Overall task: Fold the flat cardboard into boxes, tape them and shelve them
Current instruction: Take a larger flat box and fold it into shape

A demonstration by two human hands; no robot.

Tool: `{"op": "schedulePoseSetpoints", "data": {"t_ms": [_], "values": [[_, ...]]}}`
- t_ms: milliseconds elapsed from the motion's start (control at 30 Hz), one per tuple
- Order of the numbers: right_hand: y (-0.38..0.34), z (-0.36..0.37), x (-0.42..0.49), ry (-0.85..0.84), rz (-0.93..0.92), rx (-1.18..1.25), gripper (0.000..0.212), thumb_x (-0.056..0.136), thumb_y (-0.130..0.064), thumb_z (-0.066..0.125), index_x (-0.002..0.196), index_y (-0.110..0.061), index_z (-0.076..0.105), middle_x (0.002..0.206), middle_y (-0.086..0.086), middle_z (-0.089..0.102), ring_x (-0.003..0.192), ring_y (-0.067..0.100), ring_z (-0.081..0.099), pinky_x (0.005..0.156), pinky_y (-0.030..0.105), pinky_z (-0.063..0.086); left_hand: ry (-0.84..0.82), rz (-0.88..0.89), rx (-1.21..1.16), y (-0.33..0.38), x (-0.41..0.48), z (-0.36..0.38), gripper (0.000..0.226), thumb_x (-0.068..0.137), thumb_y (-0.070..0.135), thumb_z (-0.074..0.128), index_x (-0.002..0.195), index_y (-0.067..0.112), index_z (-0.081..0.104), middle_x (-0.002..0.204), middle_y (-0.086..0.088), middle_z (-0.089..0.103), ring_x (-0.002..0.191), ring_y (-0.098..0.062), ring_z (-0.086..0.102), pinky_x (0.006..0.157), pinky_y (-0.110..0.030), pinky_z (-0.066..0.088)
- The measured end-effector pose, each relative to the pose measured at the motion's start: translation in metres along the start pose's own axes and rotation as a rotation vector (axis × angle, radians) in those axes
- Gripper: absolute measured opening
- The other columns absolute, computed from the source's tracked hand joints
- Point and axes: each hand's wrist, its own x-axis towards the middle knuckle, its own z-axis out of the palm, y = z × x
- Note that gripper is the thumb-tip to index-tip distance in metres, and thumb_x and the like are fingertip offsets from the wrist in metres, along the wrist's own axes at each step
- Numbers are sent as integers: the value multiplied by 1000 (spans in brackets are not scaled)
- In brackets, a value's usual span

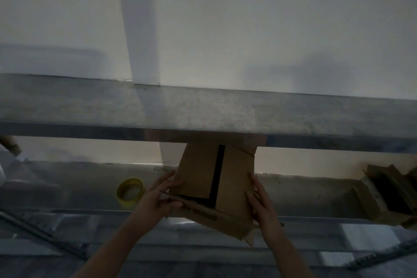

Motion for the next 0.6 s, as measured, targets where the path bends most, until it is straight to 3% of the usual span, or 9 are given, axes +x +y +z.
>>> {"op": "schedulePoseSetpoints", "data": {"t_ms": [100,167,300,367,433,500,600], "values": [[-4,-7,11,112,-56,42,38,95,-20,55,131,-29,58,141,8,51,127,27,53,105,52,45,-30,-43,-66,4,3,5,39,74,26,75,112,31,69,141,18,44,121,0,52,92,-21,51],[-9,-15,15,130,-46,-23,36,99,-16,51,129,-34,59,140,6,51,125,28,53,102,56,47,-17,-72,-155,6,4,9,31,78,28,72,108,34,72,133,22,47,114,-6,58,88,-24,54],[-8,-28,5,-43,102,-48,39,94,-53,46,132,-57,47,146,-5,48,129,17,52,100,52,49,74,-161,-299,11,8,15,25,82,29,67,105,36,71,119,18,58,110,-9,60,82,-17,53],[-4,-29,-5,-160,83,-107,49,92,-56,55,137,-61,37,153,-8,39,135,11,45,105,50,46,111,-180,-308,17,8,21,25,81,30,67,102,42,69,113,14,65,106,-7,62,78,-14,52],[-1,-24,-11,-217,-9,-232,66,76,-65,70,132,-67,36,158,-9,27,142,12,33,111,49,40,134,-172,-313,21,9,26,23,81,29,67,100,40,71,111,13,67,103,-4,63,77,-13,51],[-4,-12,-12,-128,-28,-213,67,66,-74,71,126,-68,43,158,-8,28,142,13,33,113,49,38,157,-201,-356,22,9,31,20,80,28,68,96,37,75,111,14,67,101,-4,63,76,-13,52],[-6,3,-6,9,1,-128,71,68,-77,66,132,-53,49,154,-8,37,137,14,41,112,48,39,236,-262,-390,24,9,35,20,76,28,72,92,40,75,107,13,69,96,-3,65,72,-13,53]]}}
